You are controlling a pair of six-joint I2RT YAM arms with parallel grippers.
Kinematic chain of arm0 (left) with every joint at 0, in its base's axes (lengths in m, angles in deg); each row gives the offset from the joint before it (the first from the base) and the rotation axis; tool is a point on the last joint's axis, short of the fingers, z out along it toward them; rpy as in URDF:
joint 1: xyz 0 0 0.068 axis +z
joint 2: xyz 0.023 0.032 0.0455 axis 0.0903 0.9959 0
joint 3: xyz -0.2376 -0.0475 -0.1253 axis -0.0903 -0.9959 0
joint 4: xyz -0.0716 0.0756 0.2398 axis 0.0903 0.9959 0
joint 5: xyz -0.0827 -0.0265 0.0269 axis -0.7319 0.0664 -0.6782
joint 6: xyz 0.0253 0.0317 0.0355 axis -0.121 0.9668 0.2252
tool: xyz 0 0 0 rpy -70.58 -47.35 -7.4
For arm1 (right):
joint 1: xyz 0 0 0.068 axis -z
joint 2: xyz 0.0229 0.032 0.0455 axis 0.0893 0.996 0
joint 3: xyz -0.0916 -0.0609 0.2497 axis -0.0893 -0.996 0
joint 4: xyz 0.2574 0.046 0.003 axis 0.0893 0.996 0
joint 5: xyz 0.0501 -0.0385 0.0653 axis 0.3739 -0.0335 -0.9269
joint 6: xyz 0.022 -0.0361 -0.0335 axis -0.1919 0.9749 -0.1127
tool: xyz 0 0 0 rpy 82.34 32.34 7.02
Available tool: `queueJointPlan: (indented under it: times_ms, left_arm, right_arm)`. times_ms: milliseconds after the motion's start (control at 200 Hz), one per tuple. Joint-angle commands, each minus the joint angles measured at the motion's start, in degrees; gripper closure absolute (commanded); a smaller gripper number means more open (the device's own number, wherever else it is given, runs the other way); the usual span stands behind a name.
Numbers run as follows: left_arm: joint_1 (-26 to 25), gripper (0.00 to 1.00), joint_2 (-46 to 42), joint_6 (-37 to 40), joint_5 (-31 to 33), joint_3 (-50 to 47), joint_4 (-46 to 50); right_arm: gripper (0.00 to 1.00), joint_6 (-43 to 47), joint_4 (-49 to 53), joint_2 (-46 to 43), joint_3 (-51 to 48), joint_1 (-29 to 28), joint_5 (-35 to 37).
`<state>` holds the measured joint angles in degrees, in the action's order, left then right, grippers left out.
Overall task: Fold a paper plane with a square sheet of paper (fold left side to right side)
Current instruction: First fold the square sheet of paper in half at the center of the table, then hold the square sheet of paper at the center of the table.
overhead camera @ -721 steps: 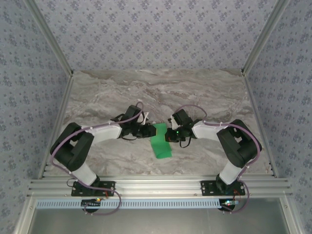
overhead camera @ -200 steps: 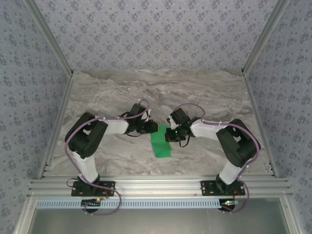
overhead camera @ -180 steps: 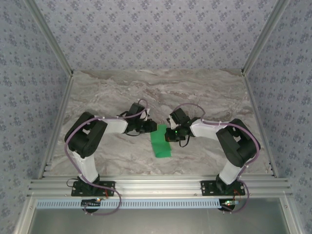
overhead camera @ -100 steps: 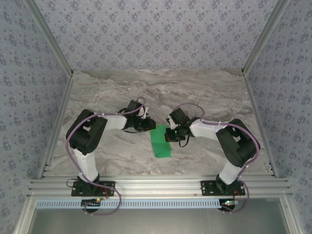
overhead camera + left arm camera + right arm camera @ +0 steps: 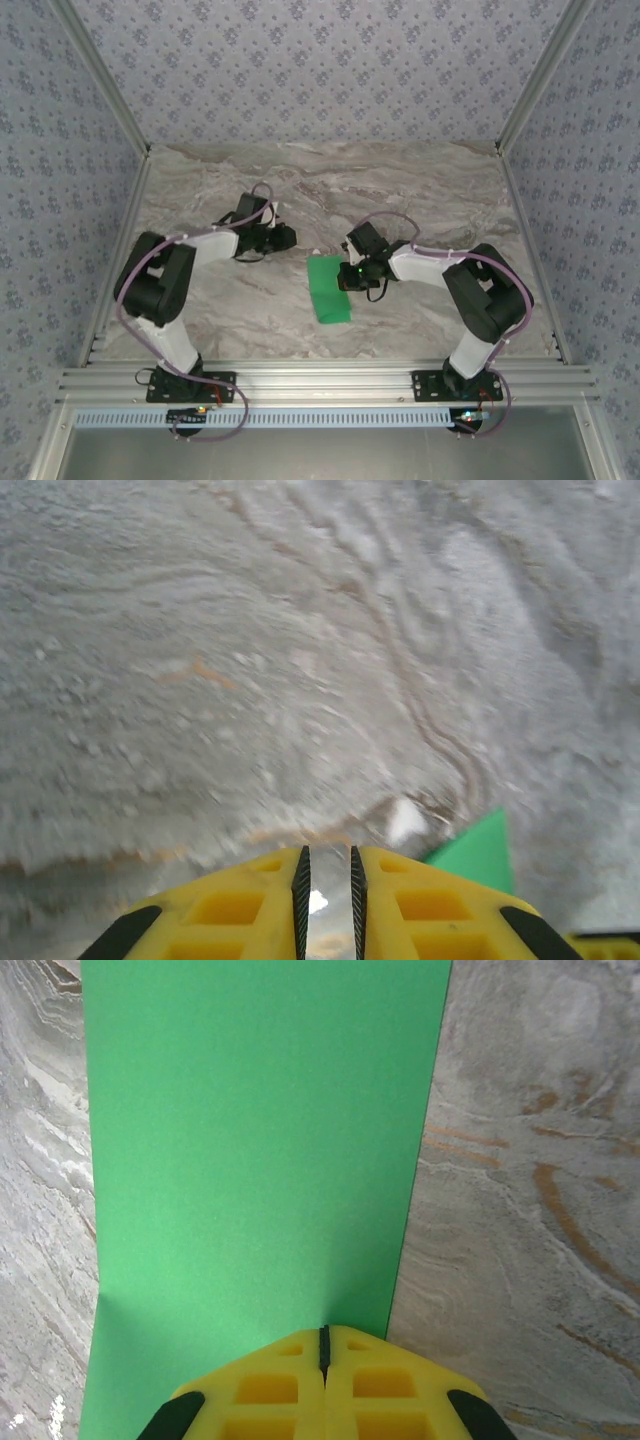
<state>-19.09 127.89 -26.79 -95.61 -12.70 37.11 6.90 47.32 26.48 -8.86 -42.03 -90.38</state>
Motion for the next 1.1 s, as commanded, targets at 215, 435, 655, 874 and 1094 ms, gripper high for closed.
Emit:
queueJointPlan:
  times_ms: [215, 435, 655, 874, 1094]
  left_arm:
    - [-11.8, 0.80, -4.4, -9.2, -0.4, -7.5, -9.1]
    - [-15.3, 0.80, 1.3, -11.8, -0.4, -7.6, -14.1]
    - [-17.3, 0.80, 2.0, -12.7, 3.2, -9.0, -13.4]
    - [-18.4, 0.80, 2.3, -11.9, 5.2, -9.9, -9.9]
    - [-18.8, 0.80, 3.2, -12.2, 6.4, -10.3, -9.4]
  right_arm:
    - [0.99, -2.0, 4.8, 3.0, -3.4, -0.6, 4.0]
    - [0.98, -1.8, 4.4, 3.0, -3.4, -0.7, 3.3]
    - [0.98, -1.7, 4.2, 2.8, -3.5, -0.8, 3.2]
    - [0.97, -0.7, 1.6, 1.5, -2.8, 0.2, 0.0]
    - [0.97, 2.0, 2.0, -2.6, 0.7, 3.7, -4.4]
